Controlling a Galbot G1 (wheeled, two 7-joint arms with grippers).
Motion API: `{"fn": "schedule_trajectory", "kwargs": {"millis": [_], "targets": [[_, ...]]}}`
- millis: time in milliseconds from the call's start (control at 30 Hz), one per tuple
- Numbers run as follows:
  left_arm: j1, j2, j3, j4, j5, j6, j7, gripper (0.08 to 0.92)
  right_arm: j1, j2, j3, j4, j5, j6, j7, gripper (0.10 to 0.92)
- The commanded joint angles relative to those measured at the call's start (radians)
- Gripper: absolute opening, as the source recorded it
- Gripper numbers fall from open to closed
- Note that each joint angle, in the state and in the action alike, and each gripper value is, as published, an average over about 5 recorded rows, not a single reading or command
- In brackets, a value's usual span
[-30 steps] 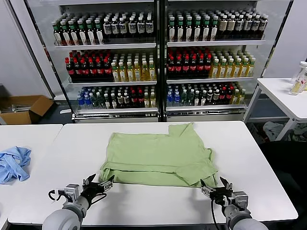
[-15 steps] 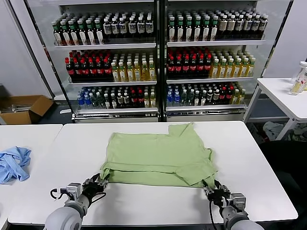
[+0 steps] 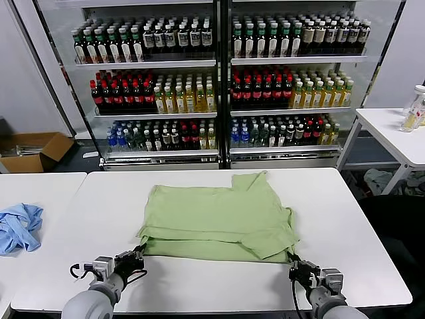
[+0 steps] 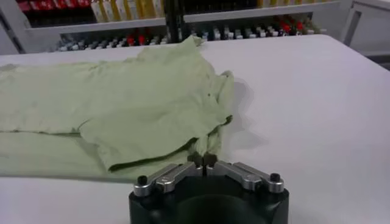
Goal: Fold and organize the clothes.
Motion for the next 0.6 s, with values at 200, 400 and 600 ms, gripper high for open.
{"fn": "schedule_trajectory", "kwargs": {"millis": [200, 400, 600], "targets": [[0.325, 0.037, -0.118, -0.261, 0.017, 0.000, -0.014, 0.085, -0.165, -0.032, 0.033, 0.163, -0.022, -0.003, -0.004, 0.115], [0.383, 0.016, -0.154, -0.254, 0.014, -0.002, -0.020, 0.085, -0.220, -0.016, 0.018, 0.165, -0.104, 0.017, -0.015, 0.115], [0.372, 0.003, -0.146, -0.257, 0.054, 0.000, -0.032, 0.141, -0.220, -0.010, 0.024, 0.175, -0.113, 0.014, -0.001, 0.215]]}}
